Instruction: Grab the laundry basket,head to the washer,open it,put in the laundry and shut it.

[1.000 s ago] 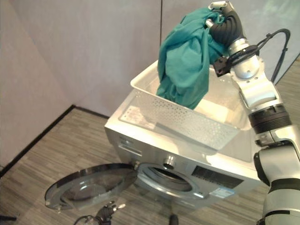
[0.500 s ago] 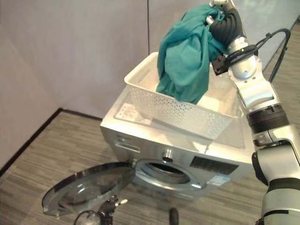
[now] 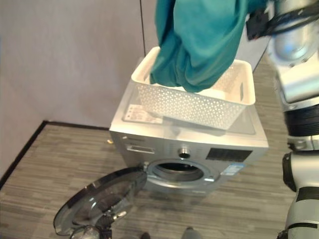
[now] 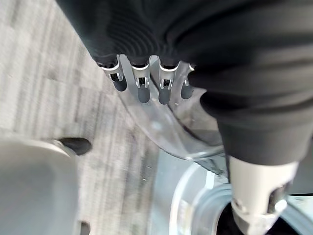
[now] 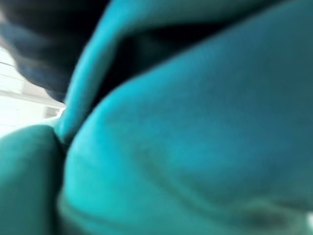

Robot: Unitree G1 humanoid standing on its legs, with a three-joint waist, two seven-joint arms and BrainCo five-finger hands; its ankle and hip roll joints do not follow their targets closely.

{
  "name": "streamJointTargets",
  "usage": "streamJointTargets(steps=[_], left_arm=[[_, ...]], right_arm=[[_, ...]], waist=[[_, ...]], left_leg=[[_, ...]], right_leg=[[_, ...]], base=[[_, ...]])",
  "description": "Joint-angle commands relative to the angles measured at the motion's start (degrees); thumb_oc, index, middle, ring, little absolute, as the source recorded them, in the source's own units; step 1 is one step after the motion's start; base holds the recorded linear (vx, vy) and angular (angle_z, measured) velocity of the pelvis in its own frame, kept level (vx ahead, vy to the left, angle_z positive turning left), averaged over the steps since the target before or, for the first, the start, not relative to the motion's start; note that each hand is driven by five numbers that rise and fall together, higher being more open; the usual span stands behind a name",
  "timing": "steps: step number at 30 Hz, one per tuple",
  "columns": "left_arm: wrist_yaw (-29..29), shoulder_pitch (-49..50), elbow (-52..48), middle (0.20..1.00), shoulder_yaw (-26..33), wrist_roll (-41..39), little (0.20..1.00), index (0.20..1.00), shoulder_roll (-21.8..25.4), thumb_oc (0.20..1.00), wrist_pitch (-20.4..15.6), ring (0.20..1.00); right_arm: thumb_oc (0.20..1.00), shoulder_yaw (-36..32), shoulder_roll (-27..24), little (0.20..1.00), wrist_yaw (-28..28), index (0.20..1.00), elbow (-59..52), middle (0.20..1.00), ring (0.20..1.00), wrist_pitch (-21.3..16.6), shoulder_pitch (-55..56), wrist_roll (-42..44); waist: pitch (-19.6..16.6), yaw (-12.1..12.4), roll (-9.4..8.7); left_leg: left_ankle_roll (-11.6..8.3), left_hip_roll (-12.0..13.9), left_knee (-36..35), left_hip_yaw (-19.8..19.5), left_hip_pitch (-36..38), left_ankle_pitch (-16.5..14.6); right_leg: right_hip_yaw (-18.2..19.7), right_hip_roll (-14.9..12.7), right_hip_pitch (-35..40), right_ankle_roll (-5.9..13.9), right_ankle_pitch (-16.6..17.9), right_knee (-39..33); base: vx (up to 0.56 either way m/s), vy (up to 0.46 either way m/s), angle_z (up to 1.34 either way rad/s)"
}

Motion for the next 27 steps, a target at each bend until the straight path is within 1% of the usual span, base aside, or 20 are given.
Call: streamJointTargets(steps=[1,3,5,7,9,10,12,13,14,16,19,20,21,22,23,24,25,26,27], left_arm=[[0.71,0.31,2.22,1.000,-0.83,0.48,1.000,1.000,0.72,1.000,-2.23,1.000],[0.70,0.47,1.99,1.000,-0.84,0.44,1.000,1.000,0.80,1.000,-2.20,1.000],[0.94,0.62,1.54,1.000,0.28,-0.10,1.000,1.000,0.36,1.000,-2.39,1.000],[1.13,0.96,2.05,1.000,0.72,-0.16,1.000,1.000,-0.26,1.000,-2.64,1.000],[1.22,0.98,1.89,1.000,0.91,-0.08,1.000,1.000,-0.73,1.000,-2.69,1.000],[1.23,1.05,1.87,1.000,0.86,-0.07,1.000,1.000,-0.66,1.000,-2.69,1.000],[1.34,1.05,1.52,1.000,0.99,0.34,1.000,1.000,-1.14,1.000,-2.68,1.000],[1.40,1.12,0.59,1.000,0.72,0.31,1.000,1.000,-1.61,1.000,-2.88,1.000],[1.46,1.11,-0.52,1.000,0.66,-0.08,1.000,1.000,-1.87,1.000,-2.97,1.000],[1.28,1.52,-5.74,1.000,0.03,-0.45,1.000,1.000,-1.97,1.000,-3.56,1.000],[1.09,1.93,-13.99,1.000,-1.09,0.57,1.000,1.000,-0.91,1.000,-4.85,1.000],[0.63,2.36,-20.15,1.000,-2.10,1.67,1.000,1.000,0.69,1.000,-5.64,1.000],[0.65,2.57,-20.37,1.000,-2.19,1.67,1.000,1.000,0.81,1.000,-5.52,1.000],[-0.24,2.58,-27.59,1.000,-3.29,3.75,1.000,1.000,3.25,1.000,-6.31,1.000],[-0.59,2.48,-30.93,1.000,-3.81,5.00,1.000,1.000,4.59,1.000,-6.77,1.000],[-1.24,2.49,-33.94,1.000,-4.31,6.25,1.000,1.000,5.74,1.000,-6.95,1.000],[-1.25,2.66,-34.15,1.000,-4.39,6.27,1.000,1.000,5.87,1.000,-6.82,1.000],[-1.87,1.40,-39.50,1.000,-5.35,8.82,1.000,1.000,8.56,1.000,-7.48,1.000],[-1.87,1.40,-39.50,1.000,-5.35,8.82,1.000,1.000,8.56,1.000,-7.48,1.000]], right_arm=[[0.200,-3.13,-1.09,0.200,-3.12,0.200,-1.40,0.200,0.200,-2.69,-1.72,-1.99],[0.200,-4.35,-0.80,0.200,-3.34,0.200,-2.66,0.200,0.200,-2.89,-0.40,-2.21],[0.200,-6.02,-1.23,0.200,-2.43,0.200,-5.84,0.200,0.200,-3.11,3.07,-1.80],[0.200,-7.06,-0.63,0.200,-1.41,0.200,-7.36,0.200,0.200,-3.41,6.27,-0.75],[0.200,-8.10,0.10,0.200,-0.34,0.200,-9.78,0.200,0.200,-3.38,9.94,-0.77],[0.200,-8.36,0.15,0.200,-0.30,0.200,-10.02,0.200,0.200,-3.29,10.28,-0.82],[0.200,-9.45,2.11,0.200,1.76,0.200,-13.80,0.200,0.200,-3.57,15.54,-0.15],[0.200,-10.39,3.43,0.200,3.84,0.200,-17.47,0.200,0.200,-4.21,20.32,0.77],[0.200,-10.44,4.68,0.200,4.66,0.200,-19.21,0.200,0.200,-4.74,23.02,1.28],[0.200,-11.67,7.43,0.200,8.25,0.200,-24.13,0.200,0.200,-5.54,31.15,3.09],[0.200,-13.16,8.72,0.200,11.30,0.200,-27.78,0.200,0.200,-6.50,39.72,4.29],[0.200,-13.31,8.95,0.200,13.77,0.200,-29.77,0.200,0.200,-6.80,44.90,5.35],[0.200,-13.50,9.01,0.200,13.85,0.200,-29.91,0.200,0.200,-6.77,45.20,5.39],[0.200,-13.28,9.68,0.200,16.97,0.200,-31.57,0.200,0.200,-6.65,50.82,7.32],[0.200,-12.77,9.67,0.200,18.25,0.200,-32.06,0.200,0.200,-6.58,53.12,8.66],[0.200,-12.95,9.91,0.200,19.63,0.200,-32.94,0.200,0.200,-6.47,55.78,9.80],[0.200,-13.17,9.97,0.200,19.72,0.200,-33.11,0.200,0.200,-6.42,56.09,9.86],[0.200,-11.91,10.59,0.200,21.59,0.200,-33.62,0.200,0.200,-6.26,59.47,11.92],[0.200,-11.91,10.59,0.200,21.59,0.200,-33.62,0.200,0.200,-6.26,59.47,11.92]], waist=[[-7.29,1.20,-1.11],[-7.25,1.42,-1.15],[-7.30,1.02,-1.35],[-7.50,0.89,-1.67],[-7.44,0.93,-1.92],[-7.50,0.96,-1.97],[-7.45,0.88,-2.21],[-7.25,0.73,-2.40],[-7.02,0.69,-2.47],[-6.54,0.87,-2.58],[-5.90,0.92,-2.60],[-5.62,0.96,-2.65],[-5.71,0.96,-2.71],[-5.39,0.90,-2.64],[-5.13,0.85,-2.52],[-4.97,0.73,-2.43],[-5.06,0.75,-2.49],[-4.75,0.65,-2.17],[-4.75,0.65,-2.17]], left_leg=[[1.57,-2.45,-7.01,-4.79,-1.80,1.62],[1.55,-2.42,-7.37,-4.42,-1.70,2.07],[1.00,-2.19,-7.89,-3.23,-1.54,2.28],[0.41,-1.94,-8.37,-2.66,-1.14,2.37],[-0.21,-1.49,-8.83,-2.14,-1.12,2.86],[-0.23,-1.47,-8.85,-2.15,-1.09,2.86],[-0.93,-0.77,-9.06,-1.99,-1.68,3.49],[-1.49,-0.25,-9.11,-2.32,-2.32,4.19],[-1.77,-0.01,-9.10,-2.52,-2.73,4.70],[-2.52,0.58,-9.16,-3.16,-3.78,5.74],[-3.11,0.83,-9.35,-4.08,-4.84,6.80],[-3.37,0.98,-9.36,-4.75,-5.24,7.23],[-3.38,0.98,-9.36,-4.83,-5.23,7.24],[-3.68,1.05,-9.37,-5.37,-5.71,7.71],[-3.82,1.12,-9.41,-5.51,-5.84,7.90],[-3.98,1.20,-9.44,-5.76,-5.99,8.13],[-4.00,1.20,-9.44,-5.84,-6.01,8.14],[-4.30,1.22,-9.54,-6.13,-6.21,8.55],[-4.30,1.22,-9.54,-6.13,-6.21,8.55]], right_leg=[[0.30,0.14,0.93,0.18,0.20,3.80],[0.36,0.23,0.40,0.20,0.65,5.27],[0.40,0.60,0.55,0.22,-0.82,2.93],[0.35,0.95,2.42,-0.08,-3.15,-1.43],[0.10,1.34,3.67,-0.27,-3.64,-4.39],[0.07,1.36,3.78,-0.28,-3.56,-4.57],[-0.56,1.69,4.75,-0.59,-3.65,-6.95],[-1.20,2.01,5.34,-0.95,-3.56,-8.56],[-1.45,2.28,5.77,-1.25,-3.64,-9.29],[-2.68,2.72,6.69,-1.84,-3.77,-11.48],[-3.73,3.18,7.33,-2.25,-3.78,-13.02],[-4.20,3.40,7.68,-2.45,-3.79,-13.58],[-4.29,3.41,7.73,-2.46,-3.79,-13.61],[-4.82,3.71,8.06,-2.59,-3.89,-13.99],[-4.98,3.87,8.14,-2.67,-4.01,-14.05],[-5.24,4.00,8.14,-2.77,-4.14,-14.01],[-5.33,4.01,8.16,-2.79,-4.17,-14.00],[-5.74,4.25,8.11,-2.99,-4.41,-13.81],[-5.74,4.25,8.11,-2.99,-4.41,-13.81]], base=[[-0.07,-0.098,-0.53],[-0.04,-0.073,-0.40],[-0.01,-0.131,-0.47],[-0.02,-0.138,-0.32],[-0.03,-0.119,-0.19],[-0.03,-0.098,-0.11],[-0.06,-0.146,-0.08],[-0.08,-0.192,0.04],[-0.11,-0.212,0.13],[-0.09,-0.163,0.27],[-0.06,-0.100,0.34],[-0.04,-0.079,0.28],[-0.04,-0.090,0.20],[-0.03,-0.063,0.18],[-0.04,-0.080,0.20],[-0.02,-0.037,0.16],[-0.03,-0.048,0.10],[-0.02,-0.029,0.12],[-0.02,-0.039,0.17]])
